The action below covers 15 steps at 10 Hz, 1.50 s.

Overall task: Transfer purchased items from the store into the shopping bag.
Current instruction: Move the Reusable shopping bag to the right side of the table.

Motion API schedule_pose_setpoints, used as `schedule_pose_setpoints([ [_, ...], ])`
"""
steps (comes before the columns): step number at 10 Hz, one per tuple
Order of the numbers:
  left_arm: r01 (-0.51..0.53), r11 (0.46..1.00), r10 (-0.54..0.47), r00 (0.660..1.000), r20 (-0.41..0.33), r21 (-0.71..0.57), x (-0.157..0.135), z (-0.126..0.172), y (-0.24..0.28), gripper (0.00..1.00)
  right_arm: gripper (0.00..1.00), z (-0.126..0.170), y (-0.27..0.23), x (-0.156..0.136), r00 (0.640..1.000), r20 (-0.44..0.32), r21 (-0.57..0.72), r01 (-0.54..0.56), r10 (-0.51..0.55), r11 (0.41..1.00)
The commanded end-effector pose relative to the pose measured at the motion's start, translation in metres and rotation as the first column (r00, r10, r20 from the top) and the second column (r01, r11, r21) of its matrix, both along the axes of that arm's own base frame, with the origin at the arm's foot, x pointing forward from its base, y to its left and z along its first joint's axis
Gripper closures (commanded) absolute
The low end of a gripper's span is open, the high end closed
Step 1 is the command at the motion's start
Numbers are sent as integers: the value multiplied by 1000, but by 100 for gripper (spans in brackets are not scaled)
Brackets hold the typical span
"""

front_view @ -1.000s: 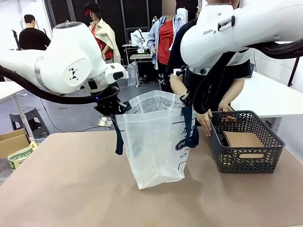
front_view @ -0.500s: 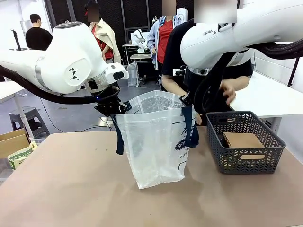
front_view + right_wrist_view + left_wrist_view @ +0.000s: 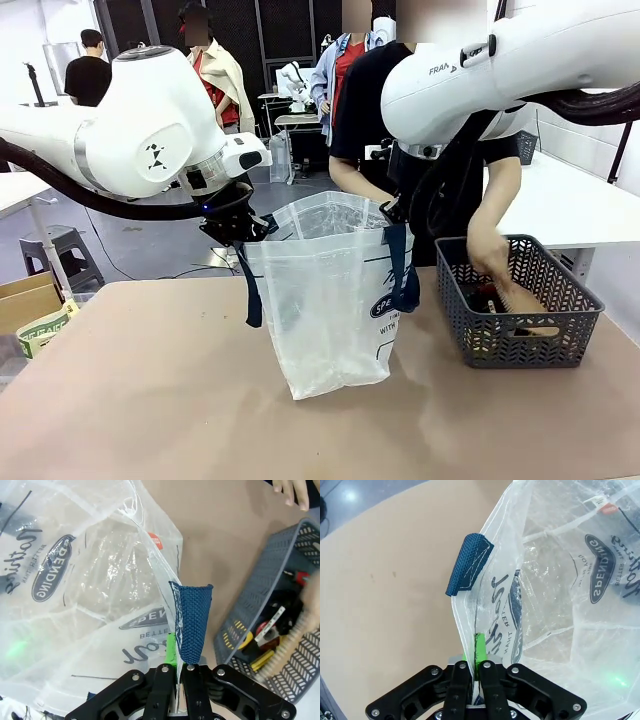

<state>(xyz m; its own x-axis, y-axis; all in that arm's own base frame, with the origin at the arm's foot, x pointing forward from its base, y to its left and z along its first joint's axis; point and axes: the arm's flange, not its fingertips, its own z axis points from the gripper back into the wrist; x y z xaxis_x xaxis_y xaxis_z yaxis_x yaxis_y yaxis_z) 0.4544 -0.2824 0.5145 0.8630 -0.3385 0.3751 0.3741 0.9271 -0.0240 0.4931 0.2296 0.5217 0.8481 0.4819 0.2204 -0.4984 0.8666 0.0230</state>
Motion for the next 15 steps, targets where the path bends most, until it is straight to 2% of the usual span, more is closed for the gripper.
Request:
schedule_pose_setpoints([
  [1,-14,1000,14,1000,-5,0,-1,0,2,100,100,-1,-1,0,1000,-8,0,17,-17,1000],
  [15,-14,1000,14,1000,-5,0,-1,0,2,100,100,-1,-1,0,1000,-8,0,17,-17,1000],
])
